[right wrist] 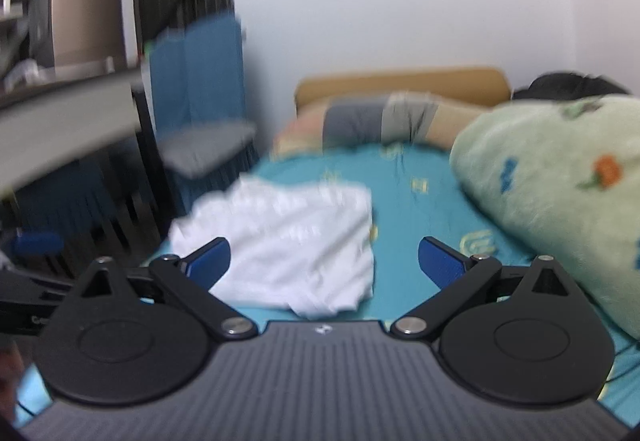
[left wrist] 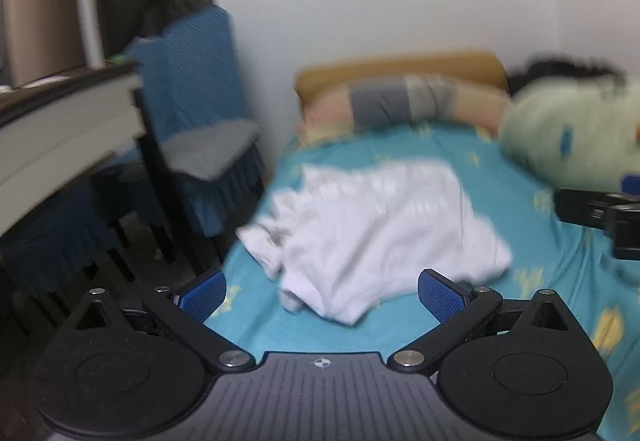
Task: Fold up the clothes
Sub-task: 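Grasp the white T-shirt with both grippers and lift it off the bed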
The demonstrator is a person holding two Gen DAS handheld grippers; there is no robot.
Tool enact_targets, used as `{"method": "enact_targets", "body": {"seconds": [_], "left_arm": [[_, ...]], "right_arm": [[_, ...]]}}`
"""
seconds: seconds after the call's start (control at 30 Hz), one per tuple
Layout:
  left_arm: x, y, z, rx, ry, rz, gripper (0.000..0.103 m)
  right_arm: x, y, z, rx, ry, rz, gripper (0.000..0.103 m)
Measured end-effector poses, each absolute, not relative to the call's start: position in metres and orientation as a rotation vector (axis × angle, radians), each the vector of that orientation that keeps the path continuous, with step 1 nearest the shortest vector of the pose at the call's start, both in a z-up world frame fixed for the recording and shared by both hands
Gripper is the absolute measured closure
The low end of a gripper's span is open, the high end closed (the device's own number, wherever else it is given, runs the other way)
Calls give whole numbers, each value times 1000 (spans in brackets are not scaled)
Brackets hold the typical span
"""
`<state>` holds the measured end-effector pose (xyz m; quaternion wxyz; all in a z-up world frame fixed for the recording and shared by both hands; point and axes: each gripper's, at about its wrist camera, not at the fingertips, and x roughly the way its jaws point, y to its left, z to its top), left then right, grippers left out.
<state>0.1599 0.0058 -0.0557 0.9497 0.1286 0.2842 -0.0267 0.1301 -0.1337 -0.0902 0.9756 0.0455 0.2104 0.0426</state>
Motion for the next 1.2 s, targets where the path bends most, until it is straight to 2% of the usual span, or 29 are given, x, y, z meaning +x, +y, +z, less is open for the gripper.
{"method": "enact_targets", "body": {"seconds": [0.17,0.3,0.4,0.57,1.03,1.13,1.2], "left_arm": [[201,2,-122,356,626,-76,1],[226,7,-155,391,652,-66,1],[235,12,-163,378,606,-56,0],[246,16,-159,389,519,65,0],[229,26,-124,334,316,187,0],[223,30,-111,302,268,236,0],[218,33,-102,280,237,268,0]], "right_arm": [[173,-117,-150,25,538,95,3],[201,-99,-187,-41,601,77,3],[223,-92,-201,-54,634,36,3],[230,-101,-188,-6,464,-149,3],[203,-115,-136,27,166,-307,3],[202,-112,-127,20,161,-292,2],[215,-111,-138,-3,264,-287,2]]}}
